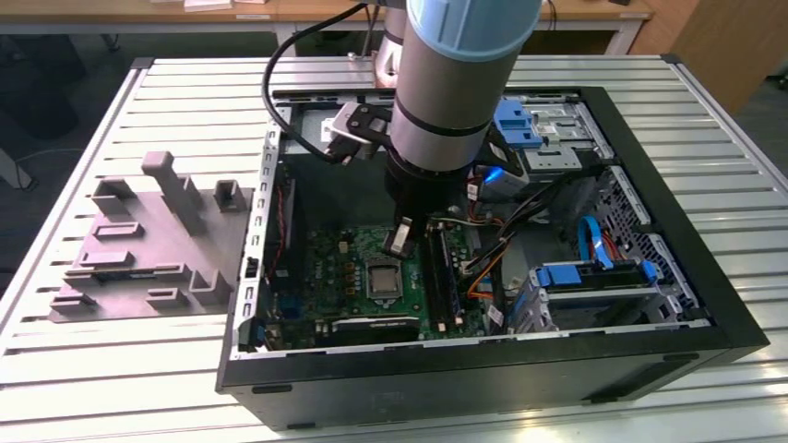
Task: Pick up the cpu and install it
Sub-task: 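Install the first cpu locking lever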
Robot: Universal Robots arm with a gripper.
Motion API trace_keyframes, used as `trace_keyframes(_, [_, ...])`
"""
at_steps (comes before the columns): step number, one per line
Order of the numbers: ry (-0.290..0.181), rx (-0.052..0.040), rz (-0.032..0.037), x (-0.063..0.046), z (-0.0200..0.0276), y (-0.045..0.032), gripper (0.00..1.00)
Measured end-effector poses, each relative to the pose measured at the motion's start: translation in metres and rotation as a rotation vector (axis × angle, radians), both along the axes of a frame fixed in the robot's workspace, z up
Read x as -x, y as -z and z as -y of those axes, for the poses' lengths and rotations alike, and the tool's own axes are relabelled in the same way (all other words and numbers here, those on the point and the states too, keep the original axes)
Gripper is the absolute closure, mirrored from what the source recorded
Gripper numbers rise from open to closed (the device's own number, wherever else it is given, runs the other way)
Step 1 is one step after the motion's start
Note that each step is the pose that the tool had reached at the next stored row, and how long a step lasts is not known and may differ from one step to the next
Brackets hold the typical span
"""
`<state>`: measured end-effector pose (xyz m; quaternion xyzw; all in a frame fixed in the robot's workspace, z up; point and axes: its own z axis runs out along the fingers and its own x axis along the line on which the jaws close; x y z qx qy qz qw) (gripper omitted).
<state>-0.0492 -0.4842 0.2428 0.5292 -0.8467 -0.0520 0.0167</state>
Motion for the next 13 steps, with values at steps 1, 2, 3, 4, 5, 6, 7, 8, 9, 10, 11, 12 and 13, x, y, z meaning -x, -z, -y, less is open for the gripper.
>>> trace_keyframes(1, [0.000,0.0000,0.0000,0.000,0.0000,0.0000,0.89])
trace_keyframes(2, [0.000,0.0000,0.0000,0.000,0.0000,0.0000,0.89])
trace_keyframes(3, [0.000,0.0001,0.0000,0.000,0.0000,0.0000,0.89])
trace_keyframes(4, [0.000,0.0001,0.0000,0.000,0.0000,0.0001,0.89])
trace_keyframes(5, [0.000,-0.0001,0.0000,-0.002,-0.0001,0.0002,0.89])
trace_keyframes(6, [0.000,0.0002,0.0000,-0.004,-0.0005,0.0003,0.89])
trace_keyframes(7, [0.000,0.0000,0.0000,-0.006,-0.0011,0.0005,0.89])
trace_keyframes(8, [0.000,0.0000,0.0000,-0.008,-0.0018,0.0006,0.89])
trace_keyframes(9, [0.000,0.0001,0.0000,-0.010,-0.0027,0.0007,0.89])
trace_keyframes(10, [0.000,0.0003,-0.0001,-0.012,-0.0041,0.0006,0.89])
trace_keyframes(11, [0.000,0.0001,0.0000,-0.013,-0.0068,0.0007,0.89])
trace_keyframes(12, [0.000,0.0001,0.0000,-0.014,-0.0095,0.0007,0.89])
trace_keyframes(13, [0.000,0.0000,0.0000,-0.015,-0.0115,0.0008,0.89])
